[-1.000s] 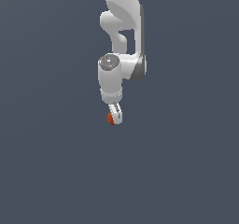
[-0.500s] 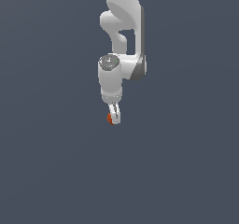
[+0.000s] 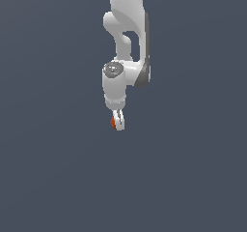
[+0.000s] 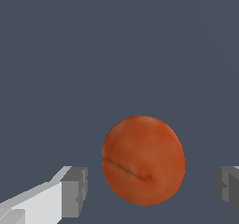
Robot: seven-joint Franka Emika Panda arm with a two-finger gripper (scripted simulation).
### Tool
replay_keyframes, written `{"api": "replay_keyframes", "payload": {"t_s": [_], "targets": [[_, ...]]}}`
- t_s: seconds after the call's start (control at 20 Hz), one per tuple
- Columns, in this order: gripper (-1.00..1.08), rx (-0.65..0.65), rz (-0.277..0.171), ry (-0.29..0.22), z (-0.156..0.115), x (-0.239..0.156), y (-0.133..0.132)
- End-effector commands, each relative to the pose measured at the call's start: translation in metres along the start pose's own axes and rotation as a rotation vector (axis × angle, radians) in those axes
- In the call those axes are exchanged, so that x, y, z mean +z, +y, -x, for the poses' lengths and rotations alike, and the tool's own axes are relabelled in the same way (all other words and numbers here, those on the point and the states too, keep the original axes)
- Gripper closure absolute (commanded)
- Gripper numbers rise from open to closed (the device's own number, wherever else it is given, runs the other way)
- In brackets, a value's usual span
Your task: Pick up the object and move it to a goal position.
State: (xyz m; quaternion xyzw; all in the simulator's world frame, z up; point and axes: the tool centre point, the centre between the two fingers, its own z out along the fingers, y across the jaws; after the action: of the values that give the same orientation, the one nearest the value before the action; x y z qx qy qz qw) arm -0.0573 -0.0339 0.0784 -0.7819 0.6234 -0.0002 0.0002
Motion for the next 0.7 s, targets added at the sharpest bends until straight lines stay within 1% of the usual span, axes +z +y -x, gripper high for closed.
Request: {"api": "replay_keyframes", "payload": {"t_s": [0.0, 0.2, 0.4, 0.45, 0.65], "targets": [[-0.92, 0.002, 0.001, 0.000, 0.000, 0.013, 0.001], [-0.92, 0.002, 0.001, 0.000, 0.000, 0.027, 0.001], [-0.92, 0.002, 0.001, 0.000, 0.000, 0.032, 0.000], [1.08, 0.002, 0.001, 0.000, 0.000, 0.032, 0.000], [1.08, 0.002, 0.001, 0.000, 0.000, 0.032, 0.000]]}}
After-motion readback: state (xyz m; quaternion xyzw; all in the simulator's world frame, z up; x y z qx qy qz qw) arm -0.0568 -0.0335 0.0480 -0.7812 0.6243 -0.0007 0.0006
